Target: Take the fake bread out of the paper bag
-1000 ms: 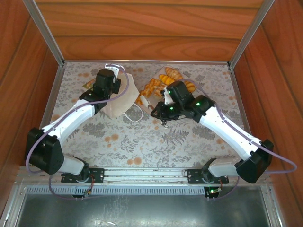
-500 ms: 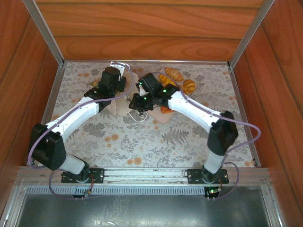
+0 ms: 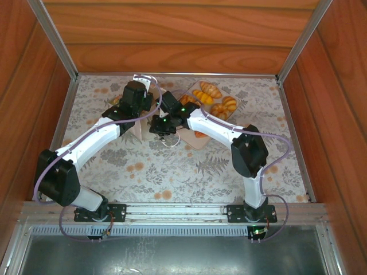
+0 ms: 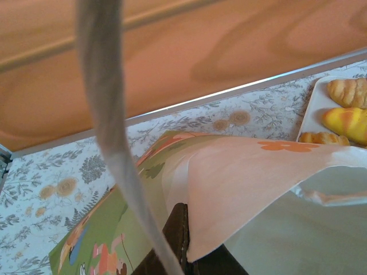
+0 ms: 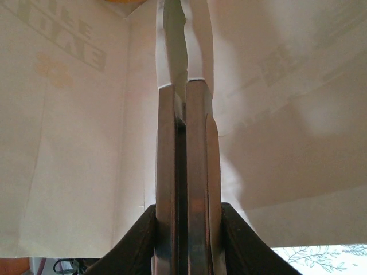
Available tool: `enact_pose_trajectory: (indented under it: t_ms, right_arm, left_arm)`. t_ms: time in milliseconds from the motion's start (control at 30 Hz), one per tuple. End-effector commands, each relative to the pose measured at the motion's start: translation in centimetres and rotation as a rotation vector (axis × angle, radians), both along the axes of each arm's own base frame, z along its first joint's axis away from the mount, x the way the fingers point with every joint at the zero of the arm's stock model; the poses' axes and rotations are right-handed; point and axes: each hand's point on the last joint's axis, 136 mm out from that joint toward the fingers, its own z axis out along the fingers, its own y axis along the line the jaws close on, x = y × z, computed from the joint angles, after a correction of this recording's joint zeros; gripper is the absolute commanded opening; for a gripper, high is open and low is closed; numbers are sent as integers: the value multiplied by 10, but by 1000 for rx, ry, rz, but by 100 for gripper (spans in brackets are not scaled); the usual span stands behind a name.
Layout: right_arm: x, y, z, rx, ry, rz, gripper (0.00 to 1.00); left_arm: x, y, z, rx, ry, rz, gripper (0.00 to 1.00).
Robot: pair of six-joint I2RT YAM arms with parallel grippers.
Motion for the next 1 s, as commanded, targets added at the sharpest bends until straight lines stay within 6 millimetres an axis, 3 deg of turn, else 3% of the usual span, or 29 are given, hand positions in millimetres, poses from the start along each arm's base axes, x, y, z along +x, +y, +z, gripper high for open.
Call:
enact_pose_trajectory:
  t_ms: [0, 367, 767, 967]
  right_arm:
    - [2, 18, 12, 55, -14, 22, 28]
    - [24, 8, -9, 3, -8, -97, 30]
    - [33, 3, -7, 63, 23, -178, 50]
    - [40, 9, -6, 141, 60, -189, 54]
  left_arm:
    - [-2, -6, 17, -39, -36, -8, 0]
    - [-18, -13, 18, -55, -37, -98, 0]
    - [-21, -15, 9, -43, -23, -116, 0]
    - [-20, -19, 6, -45, -14, -123, 0]
